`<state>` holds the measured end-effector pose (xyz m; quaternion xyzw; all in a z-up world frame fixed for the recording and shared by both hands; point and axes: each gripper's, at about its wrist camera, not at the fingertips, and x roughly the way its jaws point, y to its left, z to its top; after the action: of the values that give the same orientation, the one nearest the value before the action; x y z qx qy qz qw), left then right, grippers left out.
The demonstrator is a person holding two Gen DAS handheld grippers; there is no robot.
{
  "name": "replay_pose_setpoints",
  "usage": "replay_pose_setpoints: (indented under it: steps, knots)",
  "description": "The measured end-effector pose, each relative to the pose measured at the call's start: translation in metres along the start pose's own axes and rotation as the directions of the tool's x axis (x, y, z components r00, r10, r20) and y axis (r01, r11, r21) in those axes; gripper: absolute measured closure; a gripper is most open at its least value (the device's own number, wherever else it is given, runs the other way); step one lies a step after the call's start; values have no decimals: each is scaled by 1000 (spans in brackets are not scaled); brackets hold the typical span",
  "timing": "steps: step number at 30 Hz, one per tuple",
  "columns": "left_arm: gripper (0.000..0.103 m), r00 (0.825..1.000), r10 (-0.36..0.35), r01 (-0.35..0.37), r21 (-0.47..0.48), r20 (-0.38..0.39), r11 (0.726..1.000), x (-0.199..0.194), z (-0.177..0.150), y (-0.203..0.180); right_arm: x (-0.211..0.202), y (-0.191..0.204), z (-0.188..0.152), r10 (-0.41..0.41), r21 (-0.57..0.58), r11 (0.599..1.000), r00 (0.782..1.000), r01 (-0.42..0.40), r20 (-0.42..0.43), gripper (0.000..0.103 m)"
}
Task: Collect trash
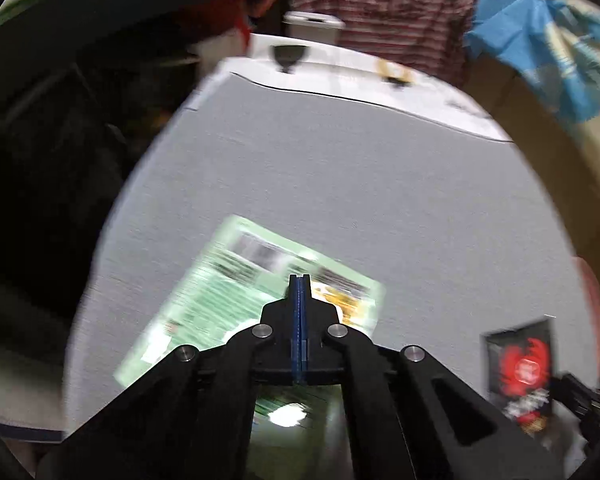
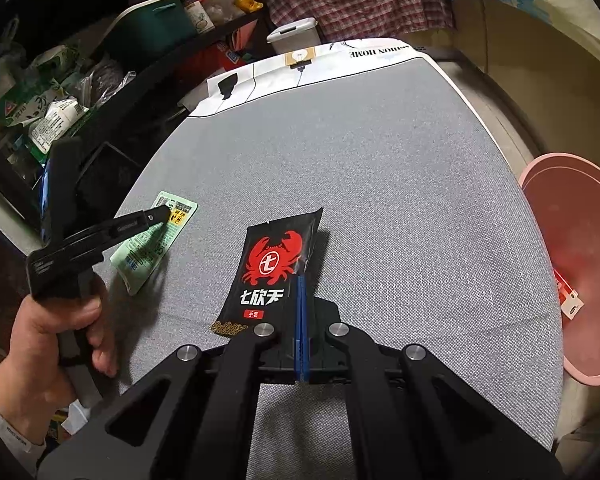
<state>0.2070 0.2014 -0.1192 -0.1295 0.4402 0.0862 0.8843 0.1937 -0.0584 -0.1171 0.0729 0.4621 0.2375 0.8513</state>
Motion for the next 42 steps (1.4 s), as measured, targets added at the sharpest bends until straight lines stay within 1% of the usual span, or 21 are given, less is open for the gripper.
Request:
replay_pose_setpoints:
  steps: [1, 2, 3, 4, 5, 6, 7, 8, 9, 14, 18, 21, 24, 26, 27, 29, 38, 40, 41, 42]
  knots:
    - [103, 998, -65, 66, 12, -21, 998, -1, -1, -3, -1, 0, 0, 0, 2, 1000, 1000, 0, 1, 103]
    - [103, 994, -102, 103, 27, -36, 994, -3, -1, -6, -1, -1, 0, 1, 4, 1000, 1000, -1, 2, 103]
    - [103, 995, -95, 97, 46, -33, 994, -8, -1, -8, -2, 0, 0, 1, 5, 1000, 1000, -1, 3, 103]
    - [103, 997, -73, 74, 62, -26, 995, -11, 0, -8, -3, 0, 0, 2, 5, 1000, 1000, -2, 4, 103]
    - [100, 999, -38, 40, 82, -16, 996, -14, 0, -7, -3, 0, 0, 2, 5, 1000, 1000, -2, 4, 103]
    - [87, 1000, -4, 5, 101, -11, 995, -17, 1, -5, -3, 0, 1, 3, 6, 1000, 1000, -3, 2, 103]
    - [76, 1000, 11, -11, 104, -3, 995, -20, 0, -1, -3, 0, 0, 5, 6, 1000, 1000, -5, 0, 103]
    - [57, 1000, 19, -19, 100, 10, 995, -23, 0, 2, -2, 0, 0, 6, 6, 1000, 1000, -6, -2, 103]
    - [53, 999, 29, -32, 91, 30, 995, -29, -1, 8, -3, 1, 0, 6, 5, 1000, 1000, -6, -2, 103]
    - [52, 999, 21, -22, 64, 25, 998, -44, -8, 32, -2, 5, 1, 9, 4, 1000, 1000, -9, 1, 103]
    - [53, 1000, -21, 21, -9, 15, 1000, -59, -25, 54, 0, 8, 2, 11, 7, 1000, 1000, -11, -2, 103]
    - [53, 999, -44, 44, -69, 0, 997, -64, -39, 63, 3, 12, 1, 13, 5, 1000, 1000, -13, -6, 103]
    - [53, 996, -79, 74, -123, -35, 990, -60, -52, 67, 6, 18, -1, 17, -2, 1000, 1000, -17, -14, 103]
    - [53, 996, -77, 70, -142, -46, 987, -55, -57, 67, 8, 20, -1, 17, -6, 1000, 1000, -17, -17, 103]
    - [52, 996, -76, 69, -153, -38, 986, -53, -58, 67, 8, 21, -2, 18, -7, 1000, 1000, -18, -19, 103]
    - [52, 998, -65, 61, -145, -23, 987, -51, -58, 64, 8, 21, -2, 18, -9, 1000, 1000, -18, -20, 103]
    - [53, 997, -54, 61, -134, 61, 989, -36, -42, 57, 9, 16, -3, 10, -6, 1000, 1000, -10, -24, 103]
    - [71, 995, -72, 81, -141, 66, 987, -34, -40, 58, 9, 14, -3, 9, -6, 1000, 1000, -9, -24, 103]
    - [85, 994, -81, 90, -144, 67, 985, -33, -39, 58, 10, 14, -3, 9, -4, 1000, 1000, -9, -25, 103]
    - [86, 994, -84, 94, -145, 72, 985, -34, -39, 57, 10, 13, -3, 9, -3, 1000, 1000, -9, -25, 103]
